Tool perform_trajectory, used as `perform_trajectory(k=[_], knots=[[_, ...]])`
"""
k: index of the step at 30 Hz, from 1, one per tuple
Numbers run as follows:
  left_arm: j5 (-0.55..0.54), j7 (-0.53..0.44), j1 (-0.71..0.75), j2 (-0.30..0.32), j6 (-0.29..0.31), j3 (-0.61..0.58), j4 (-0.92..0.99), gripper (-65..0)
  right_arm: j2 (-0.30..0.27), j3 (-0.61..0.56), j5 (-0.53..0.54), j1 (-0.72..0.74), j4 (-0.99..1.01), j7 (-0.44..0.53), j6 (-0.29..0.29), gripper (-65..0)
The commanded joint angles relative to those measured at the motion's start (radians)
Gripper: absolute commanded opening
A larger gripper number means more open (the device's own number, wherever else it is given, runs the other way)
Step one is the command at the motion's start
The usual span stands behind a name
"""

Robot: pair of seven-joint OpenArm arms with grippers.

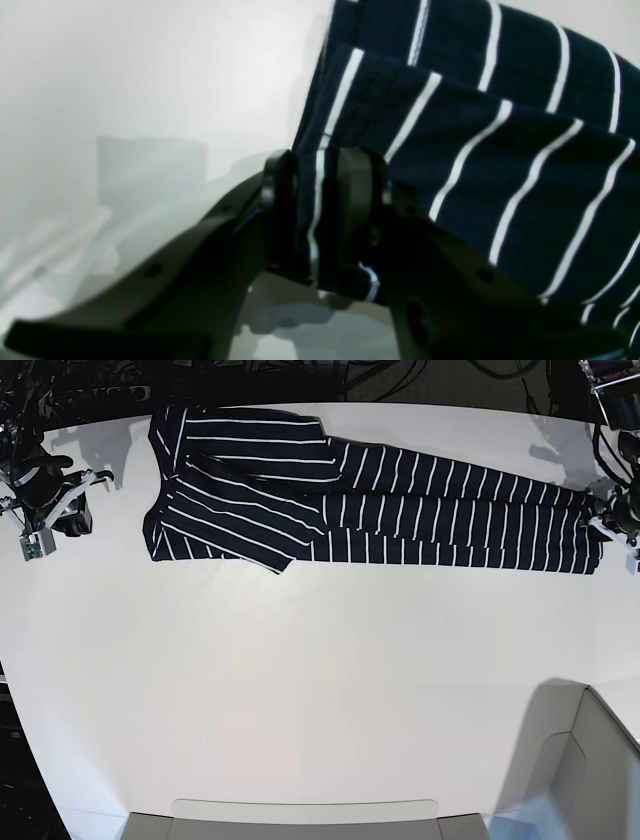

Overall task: Fold the T-shirt properly
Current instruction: 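Pull the strip ends apart with both grippers to straighten it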

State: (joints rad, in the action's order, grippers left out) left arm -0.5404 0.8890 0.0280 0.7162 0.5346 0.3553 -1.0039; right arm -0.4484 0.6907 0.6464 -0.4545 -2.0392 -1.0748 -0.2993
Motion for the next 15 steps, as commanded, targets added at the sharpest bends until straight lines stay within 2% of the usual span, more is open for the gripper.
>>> perform_trajectory(k=[1, 6, 8, 11, 13, 15], knots=[[0.003, 0.017, 0.014, 0.016, 0.003, -0.012, -0.005, -49.3, -0.02, 0.01, 0.005, 0.003, -0.011, 0.018, -0.001, -55.7], [-0.01, 0.015, 0.033, 0.01, 0.009, -0.144, -0.008, -49.3, -0.02, 0.01, 0.005, 0.003, -0.011, 0.018, -0.001, -55.7], [-0.043, 0.015, 0.034, -0.004, 0.048, -0.198, -0.008, -49.3, -0.02, 0.01, 0.005, 0.0, -0.011, 0.018, -0.001, -55.7], [-0.068, 0.015, 0.033, -0.023, 0.163, -0.224, -0.008, -49.6, -0.02, 0.01, 0.005, -0.002, -0.013, 0.018, -0.001, -55.7], [-0.068, 0.022, 0.028, -0.046, 0.163, -0.227, -0.008, -50.1, -0.02, 0.013, 0.005, -0.003, -0.013, 0.018, -0.001, -55.7], [-0.068, 0.023, 0.025, -0.054, 0.163, -0.227, -0.008, -53.8, -0.022, 0.014, 0.005, -0.003, -0.013, 0.018, -0.001, -55.7]])
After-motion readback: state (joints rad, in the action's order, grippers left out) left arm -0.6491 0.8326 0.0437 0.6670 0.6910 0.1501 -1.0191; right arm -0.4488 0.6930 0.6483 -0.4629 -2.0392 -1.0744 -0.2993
